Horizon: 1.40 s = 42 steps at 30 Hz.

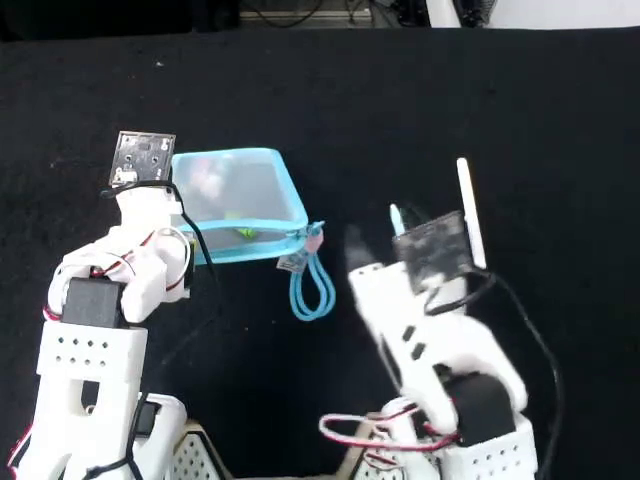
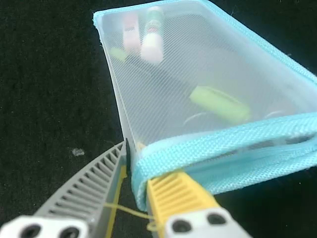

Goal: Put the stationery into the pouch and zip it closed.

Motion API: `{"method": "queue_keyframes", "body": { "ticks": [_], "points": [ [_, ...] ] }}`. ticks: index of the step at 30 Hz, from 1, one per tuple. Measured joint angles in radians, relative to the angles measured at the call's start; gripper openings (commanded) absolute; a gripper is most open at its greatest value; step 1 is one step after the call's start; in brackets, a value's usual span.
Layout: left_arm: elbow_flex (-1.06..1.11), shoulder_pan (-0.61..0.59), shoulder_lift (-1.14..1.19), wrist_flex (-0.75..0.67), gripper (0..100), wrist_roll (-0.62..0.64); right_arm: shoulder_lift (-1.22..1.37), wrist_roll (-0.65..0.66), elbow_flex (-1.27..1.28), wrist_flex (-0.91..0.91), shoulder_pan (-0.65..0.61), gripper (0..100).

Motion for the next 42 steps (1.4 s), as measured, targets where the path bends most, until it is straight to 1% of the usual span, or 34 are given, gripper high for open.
{"method": "queue_keyframes", "body": {
  "ticks": [2,4,8,16,20,24,28,29,30,31,32,33,35,39,42],
  "points": [
    [0.014,0.000,-0.002,0.000,3,0.000,0.092,-0.008,-0.002,0.005,0.057,11.2],
    [0.018,0.000,-0.003,0.000,3,0.000,0.221,-0.026,-0.035,0.005,0.087,14.5],
    [0.018,0.000,-0.003,0.000,3,0.000,0.559,-0.029,-0.181,0.005,0.109,20.1],
    [0.018,0.000,-0.003,0.000,3,0.000,1.369,-0.028,-0.580,0.005,0.117,20.4],
    [0.018,0.000,-0.003,0.000,3,0.000,1.622,0.018,-0.733,0.005,0.189,20.4],
    [0.018,0.000,-0.003,0.000,3,0.000,1.740,0.061,-0.813,0.005,0.238,20.2],
    [0.018,0.000,-0.003,0.000,3,0.000,1.804,0.083,-0.861,0.005,0.238,19.7],
    [0.018,0.000,-0.003,0.000,3,0.000,1.823,0.083,-0.873,0.005,0.238,17.5],
    [0.018,0.000,-0.003,0.000,3,0.000,1.843,0.086,-0.884,0.005,0.238,12.5],
    [0.018,0.000,-0.003,0.000,3,0.000,1.852,0.086,-0.895,0.005,0.238,4.8],
    [0.018,0.000,-0.003,0.000,3,0.000,1.858,0.086,-0.904,0.005,0.238,0.1],
    [0.018,0.000,-0.003,0.000,3,0.000,1.860,0.086,-0.913,0.008,0.239,3.4],
    [0.018,0.000,-0.003,0.000,3,0.000,1.861,0.086,-0.928,0.032,0.239,0.6],
    [0.018,0.000,-0.003,0.000,3,0.000,1.841,0.087,-0.933,0.164,0.229,1.1],
    [0.018,0.000,-0.003,0.000,3,0.000,1.774,0.087,-0.904,0.236,0.206,1.1]
  ]
}}
